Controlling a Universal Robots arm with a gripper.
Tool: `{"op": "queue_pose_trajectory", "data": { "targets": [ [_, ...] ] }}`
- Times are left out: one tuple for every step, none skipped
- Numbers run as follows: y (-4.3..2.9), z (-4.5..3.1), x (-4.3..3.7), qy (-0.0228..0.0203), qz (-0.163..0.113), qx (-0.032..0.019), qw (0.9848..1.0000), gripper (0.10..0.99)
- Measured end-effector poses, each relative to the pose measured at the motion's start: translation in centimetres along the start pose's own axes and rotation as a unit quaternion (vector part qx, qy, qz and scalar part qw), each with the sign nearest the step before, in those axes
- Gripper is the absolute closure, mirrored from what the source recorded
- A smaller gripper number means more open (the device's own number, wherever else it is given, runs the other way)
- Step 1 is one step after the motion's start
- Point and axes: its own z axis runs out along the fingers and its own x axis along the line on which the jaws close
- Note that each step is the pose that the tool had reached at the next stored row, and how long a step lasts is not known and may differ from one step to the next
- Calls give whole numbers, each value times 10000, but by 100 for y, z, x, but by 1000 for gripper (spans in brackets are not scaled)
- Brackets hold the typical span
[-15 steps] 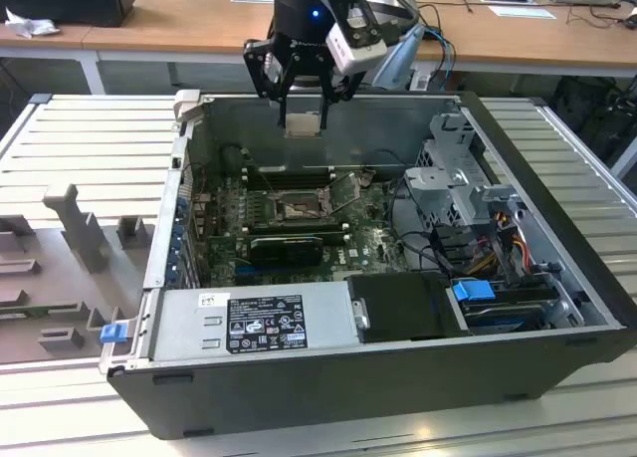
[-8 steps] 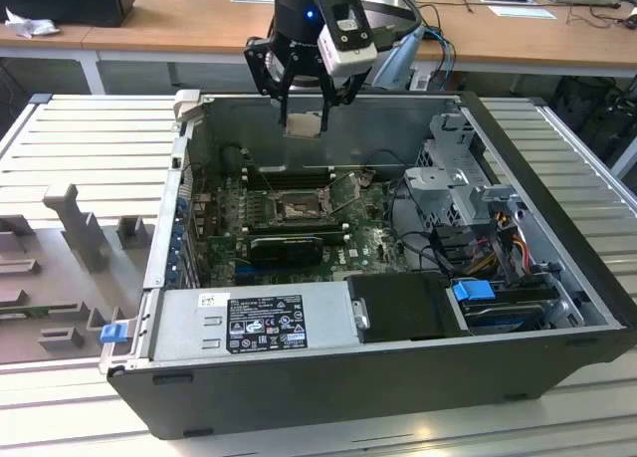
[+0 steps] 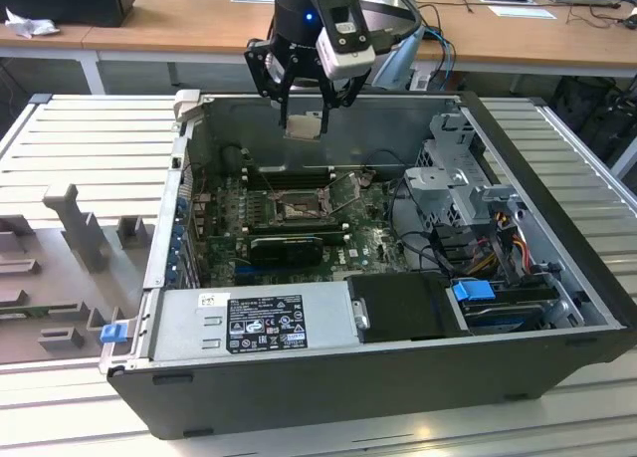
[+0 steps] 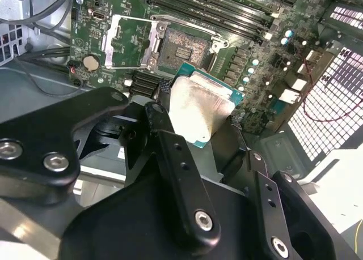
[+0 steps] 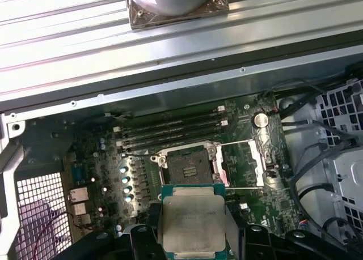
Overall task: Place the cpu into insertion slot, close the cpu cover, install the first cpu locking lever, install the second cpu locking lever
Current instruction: 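Place the cpu into insertion slot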
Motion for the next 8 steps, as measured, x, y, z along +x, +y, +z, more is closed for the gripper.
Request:
{"op": "queue_pose_trajectory", "data": {
  "targets": [
    [0, 0, 0, -1, 8, 0, 10000, 553],
    [0, 0, 0, -1, 14, 0, 10000, 553],
    [0, 0, 0, -3, 27, -1, 10000, 553],
    [0, 0, 0, -3, 34, -1, 10000, 553],
    [0, 1, 0, -4, 40, -1, 10000, 553],
    [0, 1, 0, -4, 44, -1, 10000, 553],
    [0, 1, 0, -4, 47, -1, 10000, 553],
    [0, 1, 0, -5, 55, -1, 10000, 553]
  ]
}}
